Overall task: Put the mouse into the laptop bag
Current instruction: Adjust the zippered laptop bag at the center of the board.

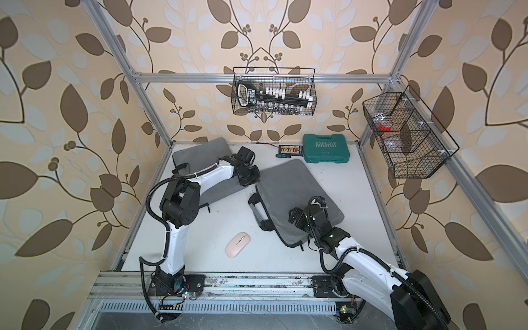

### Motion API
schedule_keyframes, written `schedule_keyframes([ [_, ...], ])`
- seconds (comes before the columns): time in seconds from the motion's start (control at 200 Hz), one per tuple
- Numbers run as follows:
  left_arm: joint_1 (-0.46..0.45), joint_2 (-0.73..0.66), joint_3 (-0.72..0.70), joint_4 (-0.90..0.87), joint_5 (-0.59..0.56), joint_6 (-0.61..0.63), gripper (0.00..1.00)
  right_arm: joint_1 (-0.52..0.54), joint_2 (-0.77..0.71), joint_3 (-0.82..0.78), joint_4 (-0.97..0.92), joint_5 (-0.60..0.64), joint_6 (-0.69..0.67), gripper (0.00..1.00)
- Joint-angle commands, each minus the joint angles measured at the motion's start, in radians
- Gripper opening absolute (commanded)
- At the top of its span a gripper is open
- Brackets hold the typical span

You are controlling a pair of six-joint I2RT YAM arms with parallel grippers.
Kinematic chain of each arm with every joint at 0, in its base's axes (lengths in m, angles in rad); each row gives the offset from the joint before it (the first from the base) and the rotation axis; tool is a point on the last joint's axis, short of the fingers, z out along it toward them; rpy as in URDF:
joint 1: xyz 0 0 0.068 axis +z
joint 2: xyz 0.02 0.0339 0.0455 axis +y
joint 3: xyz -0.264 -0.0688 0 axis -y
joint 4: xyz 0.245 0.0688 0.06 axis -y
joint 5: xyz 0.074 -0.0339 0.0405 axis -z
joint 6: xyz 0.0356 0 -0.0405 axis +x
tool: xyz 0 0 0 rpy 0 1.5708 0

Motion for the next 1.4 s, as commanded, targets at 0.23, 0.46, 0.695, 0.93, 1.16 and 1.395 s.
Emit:
schedule_keyframes([
  [0.23,0.08,0.04,0.135,-0.021,-0.053,0.04,0.0,0.004,-0.08,-0.05,-0.05,-0.003,0.023,0.99],
  [0.46,0.108,0.112,0.219,-0.019,-0.033,0.07,0.13,0.066,0.108,-0.026,0.039,-0.036,0.023,0.99],
  [0.695,0.109,0.152,0.284,-0.074,-0.048,0.064,0.54,0.222,0.199,0.025,0.021,0.043,0.027,0.99],
  [0.93,0.109,-0.079,-0.012,0.014,-0.016,0.009,0.97,0.384,0.23,0.025,0.017,0.147,-0.005,0.75],
  [1.16,0.109,-0.487,-0.42,0.109,-0.082,-0.045,0.99,0.418,0.346,0.063,-0.012,0.195,0.005,0.55],
  [1.395,0.109,-0.802,-0.702,0.174,-0.085,-0.082,0.99,0.432,0.363,0.073,-0.05,0.23,0.04,0.44],
])
